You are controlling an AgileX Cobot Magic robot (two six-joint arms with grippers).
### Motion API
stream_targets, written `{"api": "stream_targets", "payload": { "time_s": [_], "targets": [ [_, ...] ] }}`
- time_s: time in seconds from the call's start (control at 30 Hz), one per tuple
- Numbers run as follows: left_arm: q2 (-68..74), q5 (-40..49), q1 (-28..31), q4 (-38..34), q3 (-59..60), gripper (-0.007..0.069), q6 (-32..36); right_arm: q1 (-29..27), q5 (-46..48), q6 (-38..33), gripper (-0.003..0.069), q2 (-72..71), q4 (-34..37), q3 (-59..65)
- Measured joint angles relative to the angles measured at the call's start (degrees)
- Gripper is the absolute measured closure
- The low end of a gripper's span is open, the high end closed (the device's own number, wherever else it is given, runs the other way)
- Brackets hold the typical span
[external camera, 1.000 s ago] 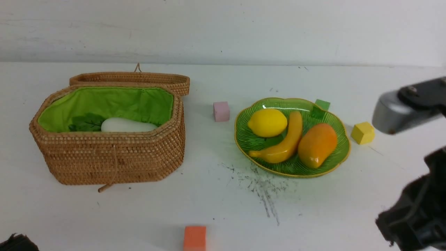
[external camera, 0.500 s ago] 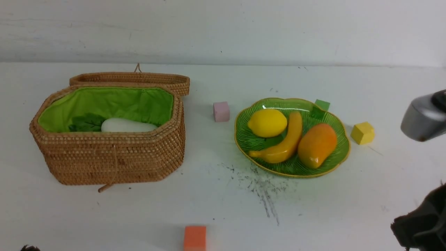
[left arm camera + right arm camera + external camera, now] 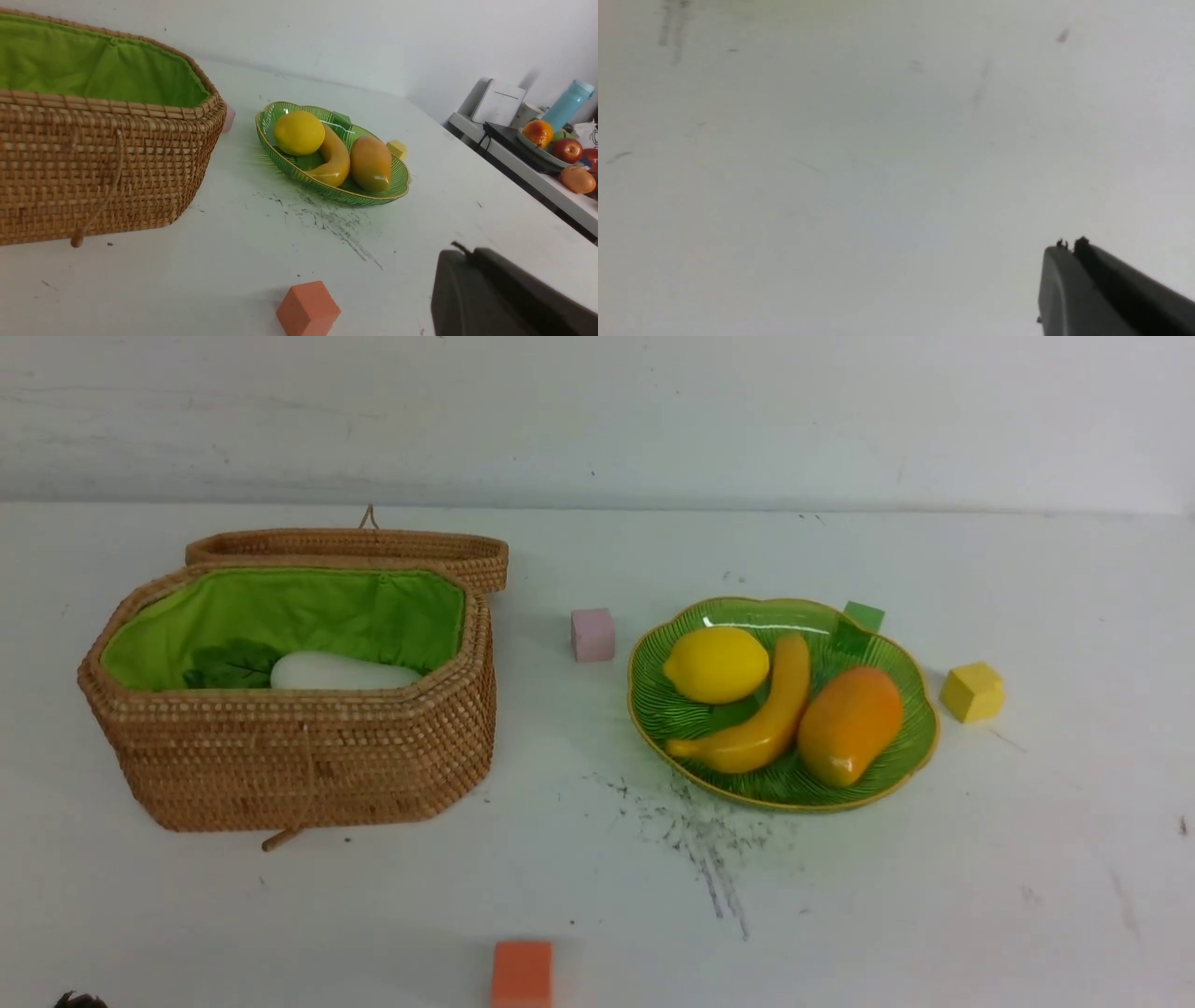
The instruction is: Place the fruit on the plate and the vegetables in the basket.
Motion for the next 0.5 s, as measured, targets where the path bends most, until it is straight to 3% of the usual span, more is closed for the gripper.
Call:
{"api": "stream_targets", "payload": {
  "time_s": [0.07,0.2,0.23,0.33,0.5],
  "targets": [
    [0.0,0.0,0.0,0.0,0.0,0.0629,0.0,-2.7,-3.0,0.0,0.0627,-4.1,-0.4,2.9],
    [0.0,0.0,0.0,0.0,0.0,0.0627,0.0,-6.7,-21.3,0.0,0.0661,-12.6,2.3,13.9],
    [0.0,0.0,0.0,0.0,0.0,0.0627,0.0,-6.9,-21.3,0.0,0.0663,-12.6,2.3,14.6],
    [0.0,0.0,0.0,0.0,0.0,0.0622,0.0,-9.9,-43.1,0.0,0.0677,-18.9,6.4,29.8],
    [0.0,0.0,0.0,0.0,0.0,0.0618,0.0,-12.3,-59.0,0.0,0.0677,-25.8,7.6,45.4]
  ]
}}
